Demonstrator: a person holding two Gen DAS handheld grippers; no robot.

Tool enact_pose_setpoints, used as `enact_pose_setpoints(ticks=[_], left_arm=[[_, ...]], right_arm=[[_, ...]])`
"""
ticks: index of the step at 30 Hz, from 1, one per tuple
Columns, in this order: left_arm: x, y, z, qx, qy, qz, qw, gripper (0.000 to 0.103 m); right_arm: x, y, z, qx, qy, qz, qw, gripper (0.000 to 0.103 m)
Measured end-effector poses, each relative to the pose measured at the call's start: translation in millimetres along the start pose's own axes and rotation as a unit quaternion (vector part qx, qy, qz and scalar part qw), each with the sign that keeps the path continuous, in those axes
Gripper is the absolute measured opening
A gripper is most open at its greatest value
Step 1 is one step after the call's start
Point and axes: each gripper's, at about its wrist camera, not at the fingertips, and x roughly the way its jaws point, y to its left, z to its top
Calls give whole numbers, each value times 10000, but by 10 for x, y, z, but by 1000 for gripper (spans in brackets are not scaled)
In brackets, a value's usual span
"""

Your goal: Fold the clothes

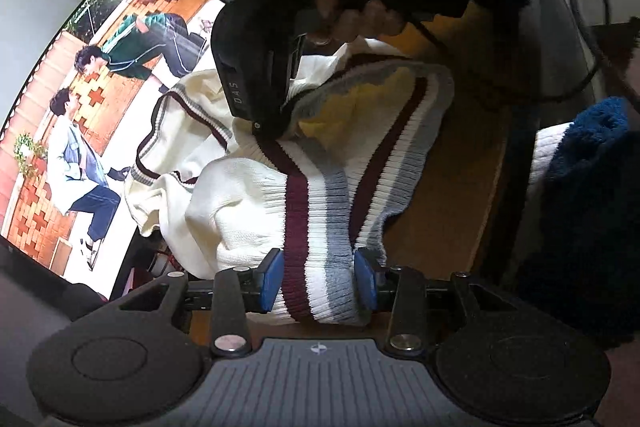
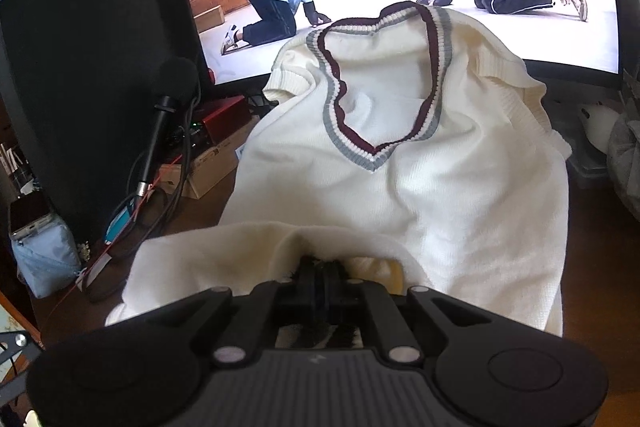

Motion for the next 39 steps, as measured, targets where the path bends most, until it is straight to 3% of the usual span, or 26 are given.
enact_pose_setpoints(ticks=[5,9,12,14,19,21,27,33,34,36,37,38,39], left_arm=[[94,160,30,-248,104,-419,9988,29],[151,316,-32,-717,41,-822,9940,22],[161,440,-114,-1250,-21,-1074,9863,22],[180,517,-165,-1560,-54,-1216,9802,22],[215,681,-359,-2522,-135,-1521,9556,23],[222,769,-450,-3026,-161,-1633,9389,23],[218,883,-651,-3834,-278,-1718,9071,20],[215,997,-853,-4612,-393,-1789,8682,15],[216,1015,-885,-4733,-410,-1798,8614,14],[239,1043,-930,-4875,-409,-1797,8535,14],[236,1052,-945,-4917,-417,-1790,8512,14],[185,1043,-965,-4897,-445,-1755,8529,14],[136,1035,-942,-4770,-482,-1706,8608,14]], right_arm=[[-58,12,-15,-131,40,12,9999,6],[-413,147,-124,-788,-389,-23,9961,17],[-658,328,-333,-1683,-464,470,9835,18],[-752,488,-498,-2355,-418,845,9673,18],[-633,887,-773,-3605,-53,1206,9249,15],[-573,938,-775,-3787,-8,1181,9179,15],[-393,1090,-782,-4326,125,1106,8947,15],[-213,1241,-788,-4847,259,1026,8683,15],[-194,1223,-769,-4783,295,1069,8712,12],[-173,1205,-763,-4751,303,1079,8728,0],[-176,1211,-782,-4793,258,1037,8711,0],[-198,1216,-805,-4805,214,996,8711,0],[-220,1216,-793,-4727,149,971,8757,0]])
